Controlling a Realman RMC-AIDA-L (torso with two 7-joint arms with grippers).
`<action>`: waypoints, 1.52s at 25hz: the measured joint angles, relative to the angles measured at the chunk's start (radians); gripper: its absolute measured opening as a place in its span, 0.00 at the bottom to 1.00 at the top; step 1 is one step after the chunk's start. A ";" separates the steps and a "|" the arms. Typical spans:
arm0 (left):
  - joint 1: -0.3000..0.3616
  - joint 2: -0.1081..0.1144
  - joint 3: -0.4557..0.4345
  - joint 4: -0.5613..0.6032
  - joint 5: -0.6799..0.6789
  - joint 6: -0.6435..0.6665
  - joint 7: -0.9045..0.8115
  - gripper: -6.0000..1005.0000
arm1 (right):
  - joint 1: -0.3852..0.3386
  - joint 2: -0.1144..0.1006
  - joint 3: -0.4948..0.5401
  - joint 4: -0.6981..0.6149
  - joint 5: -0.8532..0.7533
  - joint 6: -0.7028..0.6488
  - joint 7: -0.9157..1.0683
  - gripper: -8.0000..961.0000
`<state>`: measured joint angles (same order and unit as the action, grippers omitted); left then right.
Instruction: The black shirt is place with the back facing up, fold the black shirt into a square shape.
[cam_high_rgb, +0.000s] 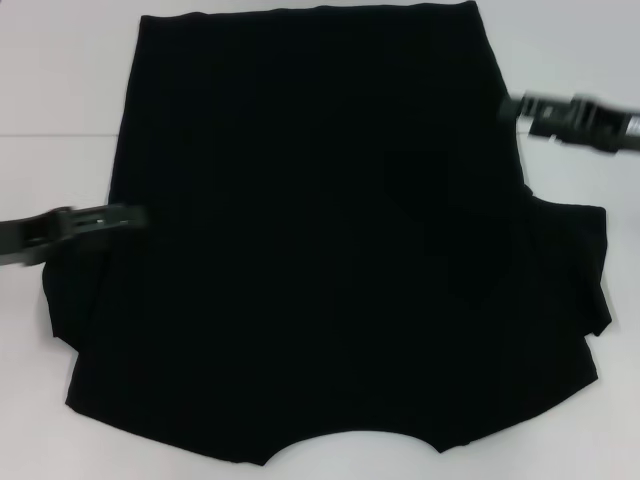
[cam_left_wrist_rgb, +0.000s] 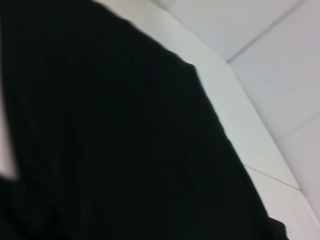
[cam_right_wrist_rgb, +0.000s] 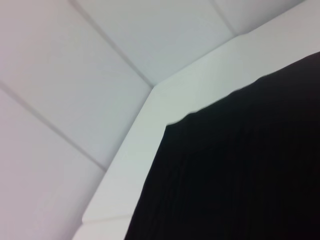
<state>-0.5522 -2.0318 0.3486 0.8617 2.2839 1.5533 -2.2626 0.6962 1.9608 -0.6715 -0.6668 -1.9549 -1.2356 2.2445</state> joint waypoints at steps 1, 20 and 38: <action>-0.001 0.007 -0.040 0.008 0.035 0.022 -0.012 0.94 | 0.010 -0.015 -0.001 0.000 -0.001 0.000 0.041 0.92; 0.001 0.023 -0.140 0.051 0.347 -0.045 -0.102 0.54 | 0.060 -0.054 -0.004 -0.026 -0.157 -0.039 0.170 0.92; -0.031 0.015 -0.034 -0.082 0.363 -0.203 -0.124 0.34 | 0.057 -0.053 0.012 -0.030 -0.153 -0.032 0.171 0.92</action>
<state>-0.5827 -2.0165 0.3141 0.7799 2.6474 1.3507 -2.3866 0.7528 1.9083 -0.6592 -0.6965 -2.1075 -1.2679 2.4159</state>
